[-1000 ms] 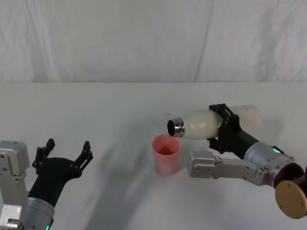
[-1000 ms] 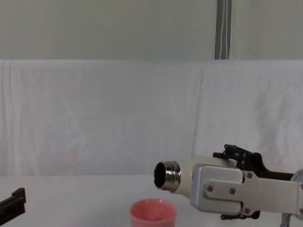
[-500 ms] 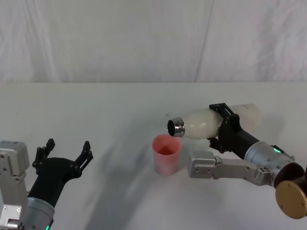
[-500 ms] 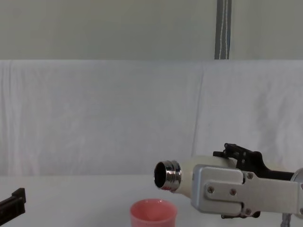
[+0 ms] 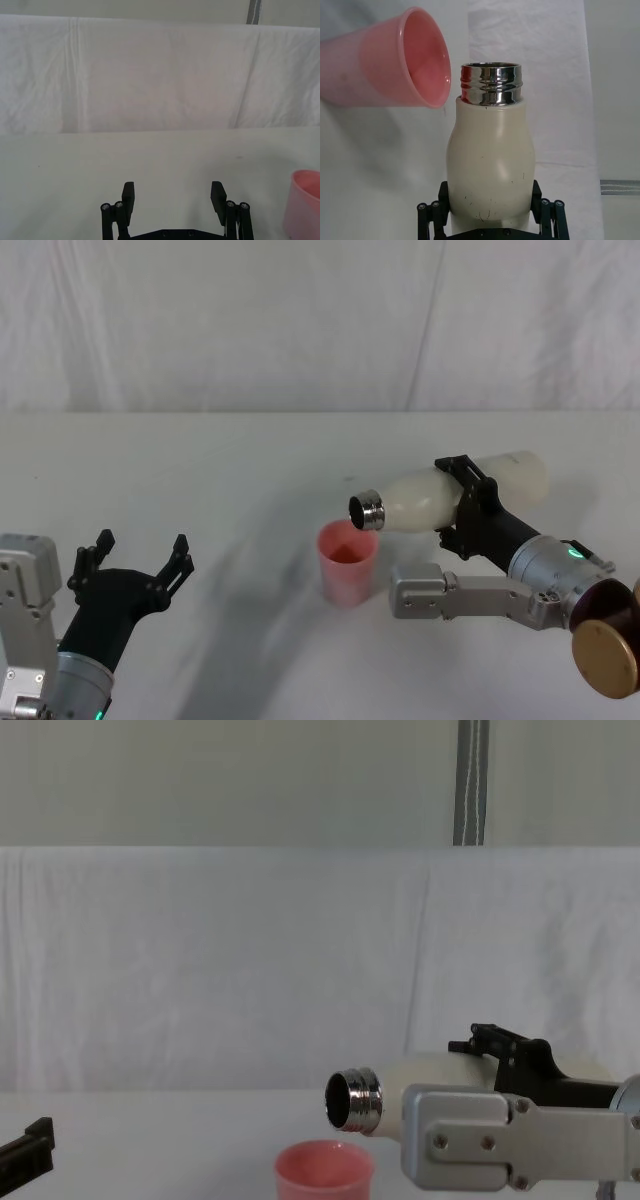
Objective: Grasp the thermos with one hand and pour water into the cup lid.
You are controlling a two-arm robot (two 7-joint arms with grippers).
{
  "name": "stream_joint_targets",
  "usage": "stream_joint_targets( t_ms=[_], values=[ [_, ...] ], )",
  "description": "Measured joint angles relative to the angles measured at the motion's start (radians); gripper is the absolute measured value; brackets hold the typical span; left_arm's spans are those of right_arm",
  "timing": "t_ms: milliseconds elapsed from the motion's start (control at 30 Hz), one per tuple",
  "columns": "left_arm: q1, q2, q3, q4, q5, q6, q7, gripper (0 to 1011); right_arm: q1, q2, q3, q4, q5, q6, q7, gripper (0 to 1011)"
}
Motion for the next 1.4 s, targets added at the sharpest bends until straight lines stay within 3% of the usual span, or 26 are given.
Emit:
stream_joint_targets(
  t_ms=[533,1400],
  values=[
    [0.000,0.000,0.000,0.000,0.000,0.000,0.000,1001,0.013,0.008,-0.019,-0.006,-0.050,0.011,-0.003,950],
    [0.000,0.000,0.000,0.000,0.000,0.000,0.000,1001,0.026,0.016,-0.022,-0.015,-0.065,0.011,0.000,950]
  ],
)
